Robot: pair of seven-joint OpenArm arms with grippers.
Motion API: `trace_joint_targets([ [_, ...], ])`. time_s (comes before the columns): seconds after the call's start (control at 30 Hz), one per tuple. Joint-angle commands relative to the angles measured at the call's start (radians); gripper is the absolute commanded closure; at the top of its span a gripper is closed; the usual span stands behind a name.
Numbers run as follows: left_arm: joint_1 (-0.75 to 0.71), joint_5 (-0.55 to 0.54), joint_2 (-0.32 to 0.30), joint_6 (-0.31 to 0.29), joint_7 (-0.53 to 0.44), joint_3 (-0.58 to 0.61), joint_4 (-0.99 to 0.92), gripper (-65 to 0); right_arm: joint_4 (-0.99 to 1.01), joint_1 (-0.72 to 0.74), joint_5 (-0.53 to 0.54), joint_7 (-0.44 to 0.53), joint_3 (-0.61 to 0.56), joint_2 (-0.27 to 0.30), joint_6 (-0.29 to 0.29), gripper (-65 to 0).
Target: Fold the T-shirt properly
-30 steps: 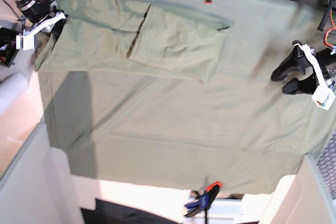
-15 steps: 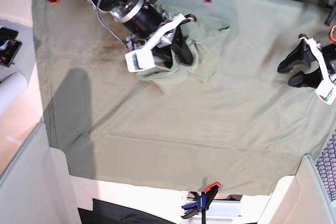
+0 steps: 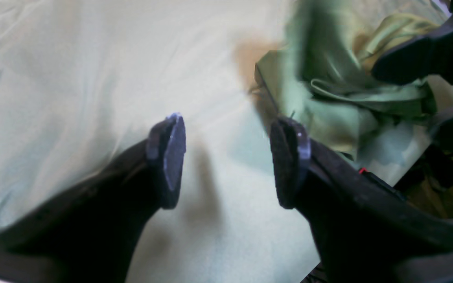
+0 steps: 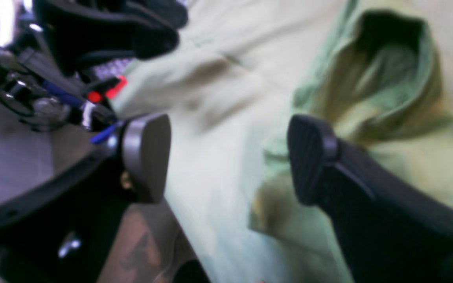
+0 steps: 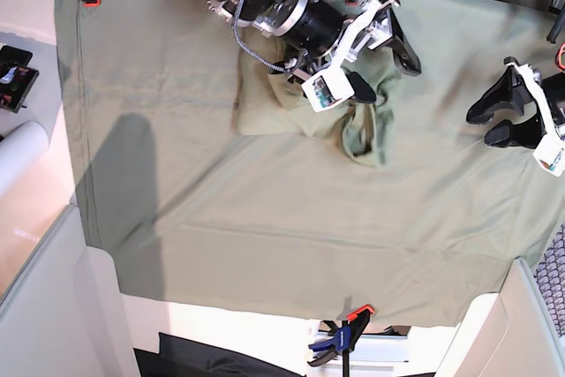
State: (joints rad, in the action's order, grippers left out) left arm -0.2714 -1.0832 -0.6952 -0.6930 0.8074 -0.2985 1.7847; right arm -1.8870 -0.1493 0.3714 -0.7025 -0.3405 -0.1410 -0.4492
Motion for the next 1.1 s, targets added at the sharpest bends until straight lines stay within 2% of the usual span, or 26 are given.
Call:
trace_joint_targets([
  [0.0,0.008,-0.02,-0.02,-0.005,-0.023,-0.01,0.015,-37.6,-0.032,0.011,0.039,0.021,-0.013,-0.011,-0.012,-44.9],
  [0.13,0.008,-0.02,-0.02,-0.005,-0.021,-0.01,0.015,-37.6,-0.094,0.011,0.058,0.017,-0.026,-0.011,-0.012,-44.7],
  [0.2,0.008,-0.02,-0.02,-0.005,-0.02,-0.01,0.015,-37.6,-0.137,0.011,0.022,0.019,-0.025,-0.011,-0.011,-42.9],
  [0.23,0.008,-0.02,-0.02,-0.005,-0.02,-0.01,0.015,-37.6,-0.163,0.011,-0.015,0.023,-0.024,-0.011,-0.011,-38.4],
  [0.27,0.008,-0.02,-0.02,-0.005,-0.02,-0.01,0.015,-37.6,-0.187,0.011,-0.061,0.03,-0.019,-0.011,-0.011,-30.0],
  [0.33,0.008,-0.021,-0.02,-0.005,-0.02,-0.01,0.015,-37.6,-0.229,0.011,-0.156,0.038,0.002,-0.011,-0.011,-4.3],
  [0.37,0.008,-0.021,-0.02,-0.005,-0.02,-0.01,0.015,-37.6,-0.241,0.016,-0.197,0.038,0.022,-0.011,-0.01,0.0],
  [0.43,0.008,-0.023,-0.02,-0.005,-0.02,-0.01,0.015,-37.6,-0.24,0.04,-0.262,0.043,0.081,-0.01,-0.009,0.0],
  [0.53,0.007,-0.025,-0.02,-0.005,-0.018,-0.01,0.015,-37.6,-0.209,0.088,-0.294,0.056,0.206,-0.009,-0.008,0.0],
  [0.6,0.007,-0.025,-0.02,-0.005,-0.017,-0.01,0.015,-37.6,-0.163,0.124,-0.288,0.059,0.294,-0.009,-0.008,0.0],
  [0.73,0.007,-0.028,-0.02,-0.005,-0.017,-0.01,0.015,-37.6,-0.018,0.187,-0.204,0.059,0.419,-0.009,-0.008,0.0],
  [0.97,0.007,-0.028,-0.02,-0.005,-0.017,-0.01,0.015,-37.6,0.213,0.255,-0.188,0.073,0.48,-0.009,-0.008,0.0],
  [1.07,0.007,-0.028,-0.02,-0.005,-0.017,-0.01,0.015,-37.6,0.225,0.257,-0.12,0.05,0.48,-0.009,-0.008,0.0],
])
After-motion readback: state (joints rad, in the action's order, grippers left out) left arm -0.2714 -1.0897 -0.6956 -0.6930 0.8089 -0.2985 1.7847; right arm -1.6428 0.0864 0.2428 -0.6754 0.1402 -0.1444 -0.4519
